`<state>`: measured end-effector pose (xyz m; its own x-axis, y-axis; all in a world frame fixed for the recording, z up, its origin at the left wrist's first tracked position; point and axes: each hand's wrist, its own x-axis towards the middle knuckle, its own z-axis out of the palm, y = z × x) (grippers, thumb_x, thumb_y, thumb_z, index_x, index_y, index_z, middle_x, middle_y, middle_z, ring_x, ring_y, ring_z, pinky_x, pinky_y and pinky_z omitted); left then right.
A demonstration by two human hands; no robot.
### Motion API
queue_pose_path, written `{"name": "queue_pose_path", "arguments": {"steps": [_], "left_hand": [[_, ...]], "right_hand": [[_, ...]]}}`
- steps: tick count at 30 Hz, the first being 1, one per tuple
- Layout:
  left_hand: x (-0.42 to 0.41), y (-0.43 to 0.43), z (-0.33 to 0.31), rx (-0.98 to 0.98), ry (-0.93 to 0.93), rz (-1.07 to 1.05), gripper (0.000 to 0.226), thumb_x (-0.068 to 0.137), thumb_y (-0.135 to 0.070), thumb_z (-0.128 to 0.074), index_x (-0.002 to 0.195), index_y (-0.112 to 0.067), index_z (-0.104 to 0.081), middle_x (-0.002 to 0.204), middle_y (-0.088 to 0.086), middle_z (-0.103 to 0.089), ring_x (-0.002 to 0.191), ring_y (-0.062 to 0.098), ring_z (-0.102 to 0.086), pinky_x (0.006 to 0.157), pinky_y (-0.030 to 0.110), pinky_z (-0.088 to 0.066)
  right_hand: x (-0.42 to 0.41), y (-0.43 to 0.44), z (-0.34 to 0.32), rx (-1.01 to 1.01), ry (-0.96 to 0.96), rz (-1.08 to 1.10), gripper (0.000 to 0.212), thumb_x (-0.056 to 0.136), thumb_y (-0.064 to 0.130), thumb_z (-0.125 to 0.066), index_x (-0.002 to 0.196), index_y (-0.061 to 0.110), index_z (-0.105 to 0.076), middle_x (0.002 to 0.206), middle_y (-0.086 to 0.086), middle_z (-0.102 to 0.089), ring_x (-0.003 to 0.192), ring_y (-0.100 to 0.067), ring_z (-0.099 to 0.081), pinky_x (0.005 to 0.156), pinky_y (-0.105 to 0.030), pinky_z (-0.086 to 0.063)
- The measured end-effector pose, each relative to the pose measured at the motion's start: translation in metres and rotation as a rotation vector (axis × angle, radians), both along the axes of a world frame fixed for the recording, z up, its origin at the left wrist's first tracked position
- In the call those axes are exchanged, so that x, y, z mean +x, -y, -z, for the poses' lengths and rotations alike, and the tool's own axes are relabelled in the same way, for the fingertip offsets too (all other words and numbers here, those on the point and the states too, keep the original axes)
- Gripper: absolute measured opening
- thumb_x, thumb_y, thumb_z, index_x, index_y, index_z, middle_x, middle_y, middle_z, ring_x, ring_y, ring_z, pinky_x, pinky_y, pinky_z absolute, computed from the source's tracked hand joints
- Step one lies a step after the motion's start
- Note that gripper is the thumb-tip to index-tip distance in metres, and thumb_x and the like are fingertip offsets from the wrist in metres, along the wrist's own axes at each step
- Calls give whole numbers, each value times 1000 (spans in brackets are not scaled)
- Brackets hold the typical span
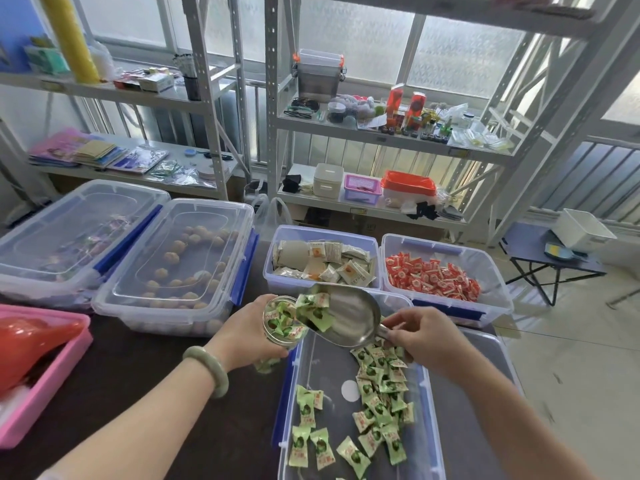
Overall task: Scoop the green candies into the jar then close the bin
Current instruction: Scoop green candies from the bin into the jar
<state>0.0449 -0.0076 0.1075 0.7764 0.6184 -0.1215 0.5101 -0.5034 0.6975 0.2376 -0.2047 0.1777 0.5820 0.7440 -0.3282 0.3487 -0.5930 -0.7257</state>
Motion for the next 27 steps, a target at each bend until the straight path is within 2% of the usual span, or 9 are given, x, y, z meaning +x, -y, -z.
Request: {"name": "queue_pose_path", "arguments": {"steps": [2, 6, 10, 12, 15, 19, 22, 24, 27], "left_hand": [[-2, 2, -1, -13, 0, -7, 85, 58, -29, -85, 130, -29, -39, 96, -24, -53, 91, -2, -53, 81, 13, -36], [-4, 4, -2, -32, 12, -17, 83, 55, -33, -85, 125, -30, -41, 95, -24, -58, 89, -4, -56, 77, 11, -38], [-6, 3, 0, -63, 8, -30, 87, 50, -34, -88, 123, -29, -42, 99, -20, -63, 94, -2, -60, 85, 19, -45], [-9, 3, 0, -62, 6, -35, 87, 50, -34, -88, 123, -29, -41, 100, -19, -63, 94, -1, -60, 86, 19, -45], [-12, 3, 1, -49, 18, -45, 86, 52, -32, -89, 123, -26, -42, 97, -19, -60, 93, 1, -58, 84, 17, -41], [-16, 3, -1, -23, 25, -59, 86, 57, -30, -87, 128, -20, -40, 98, -15, -56, 93, 3, -53, 82, 14, -35], [-18, 2, -1, -9, 16, -51, 88, 58, -32, -87, 130, -19, -38, 100, -14, -54, 95, 3, -52, 84, 14, -35], [-19, 0, 1, -4, 4, -48, 91, 58, -36, -86, 132, -20, -36, 103, -13, -54, 97, 4, -53, 88, 18, -39], [-18, -1, 2, -28, 10, -58, 91, 56, -38, -86, 131, -23, -36, 104, -14, -57, 99, 5, -56, 93, 26, -45]], "right_hand": [[-6, -9, -23, -73, 154, -119, 10, 86, 16, -65, 89, 16, -74, 73, -4, -73, 50, -11, -55, 54, -27, -52], [-26, -34, -53, -146, 365, -265, 21, 86, 14, -58, 96, 16, -76, 66, 4, -67, 48, -9, -51, 44, -19, -42], [-41, -52, -65, -207, 614, -327, 25, 77, 12, -56, 92, 16, -75, 78, -3, -70, 64, -20, -63, 59, -31, -59], [-45, -54, -69, -233, 682, -341, 24, 76, 13, -55, 92, 16, -74, 80, -4, -70, 69, -22, -66, 65, -35, -61], [-44, -52, -78, -263, 753, -329, 24, 75, 14, -55, 91, 17, -73, 79, -2, -69, 71, -22, -66, 65, -34, -61], [-39, -41, -93, -290, 748, -296, 24, 77, 16, -55, 91, 20, -75, 79, 0, -72, 68, -18, -65, 52, -23, -48], [-36, -36, -95, -200, 606, -259, 24, 81, 15, -55, 90, 21, -77, 76, -1, -73, 57, -15, -60, 45, -21, -39], [-37, -36, -87, -134, 535, -247, 22, 83, 16, -56, 90, 20, -76, 76, 0, -73, 56, -15, -59, 44, -22, -44], [-40, -41, -60, -88, 467, -242, 19, 85, 18, -58, 93, 18, -76, 79, -2, -74, 54, -14, -56, 53, -28, -53]]}}
